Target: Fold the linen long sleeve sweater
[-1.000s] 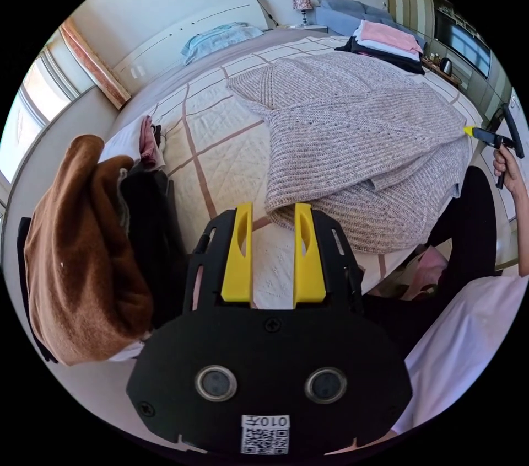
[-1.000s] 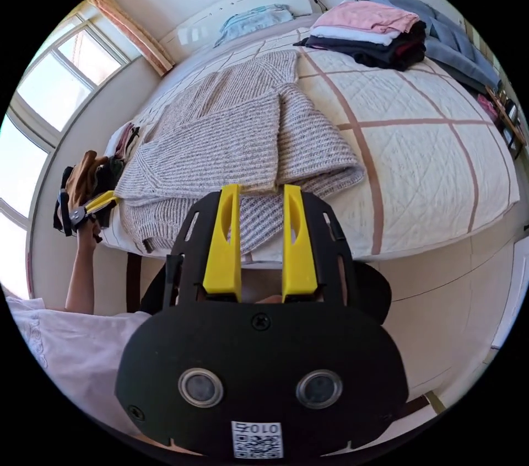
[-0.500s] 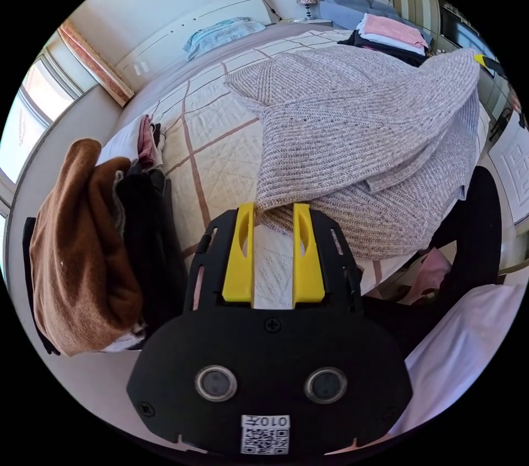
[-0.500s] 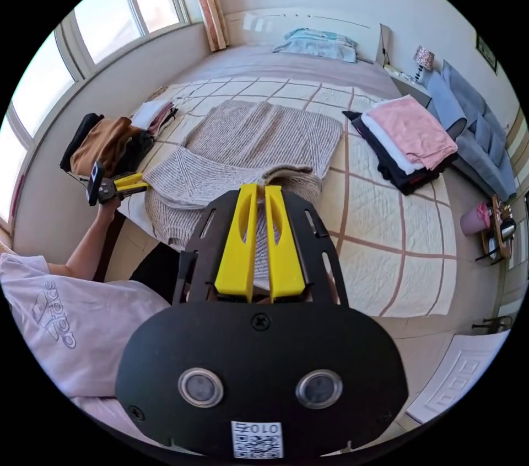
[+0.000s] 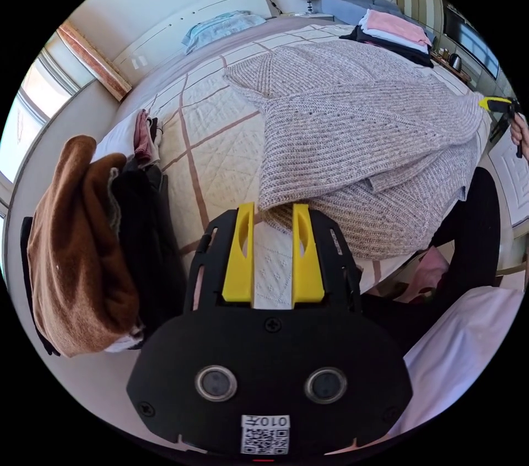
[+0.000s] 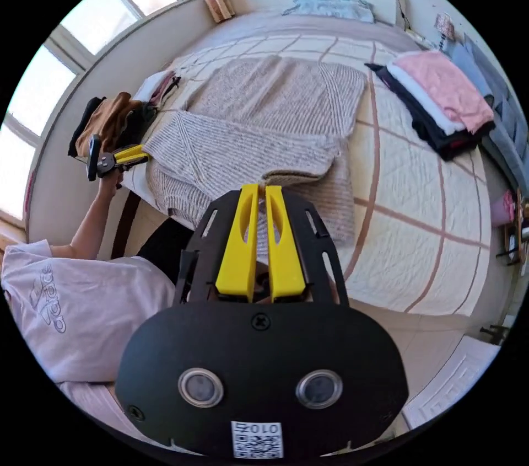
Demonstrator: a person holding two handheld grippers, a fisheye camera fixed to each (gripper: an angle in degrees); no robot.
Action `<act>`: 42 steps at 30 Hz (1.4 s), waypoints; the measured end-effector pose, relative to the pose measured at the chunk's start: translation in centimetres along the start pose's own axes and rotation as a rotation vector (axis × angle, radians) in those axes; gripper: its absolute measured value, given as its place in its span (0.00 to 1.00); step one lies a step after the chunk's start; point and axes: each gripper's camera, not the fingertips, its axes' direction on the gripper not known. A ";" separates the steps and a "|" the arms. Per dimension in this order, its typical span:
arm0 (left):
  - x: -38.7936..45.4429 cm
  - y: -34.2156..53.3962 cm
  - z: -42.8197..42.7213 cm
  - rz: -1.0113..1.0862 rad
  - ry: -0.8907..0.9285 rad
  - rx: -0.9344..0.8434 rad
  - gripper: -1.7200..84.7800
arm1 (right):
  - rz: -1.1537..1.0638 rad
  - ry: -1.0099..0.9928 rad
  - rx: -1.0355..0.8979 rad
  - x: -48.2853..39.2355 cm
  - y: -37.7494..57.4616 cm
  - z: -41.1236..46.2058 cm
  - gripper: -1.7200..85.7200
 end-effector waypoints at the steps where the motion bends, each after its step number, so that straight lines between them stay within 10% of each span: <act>1: 0.0 0.0 0.0 -0.004 0.003 0.001 0.13 | -0.046 0.025 0.060 -0.7 -0.8 -2.1 0.06; 6: 0.2 0.0 -0.7 -0.011 -0.011 -0.002 0.13 | -0.034 0.090 0.179 0.0 0.2 -5.7 0.06; 11: -0.5 0.0 -0.8 -0.038 0.022 -0.001 0.12 | 0.192 0.007 -0.161 6.9 3.6 5.2 0.05; 27: -0.4 -1.1 -3.2 -0.018 0.050 0.042 0.04 | 0.207 0.154 0.191 1.9 6.8 2.5 0.04; 36: -1.7 -0.1 -3.0 -0.126 0.080 0.052 0.03 | 0.172 0.177 0.041 0.7 5.4 8.5 0.04; 42: -2.0 -0.2 -3.5 -0.103 0.152 0.039 0.06 | 0.308 -0.116 0.159 3.2 7.4 7.2 0.05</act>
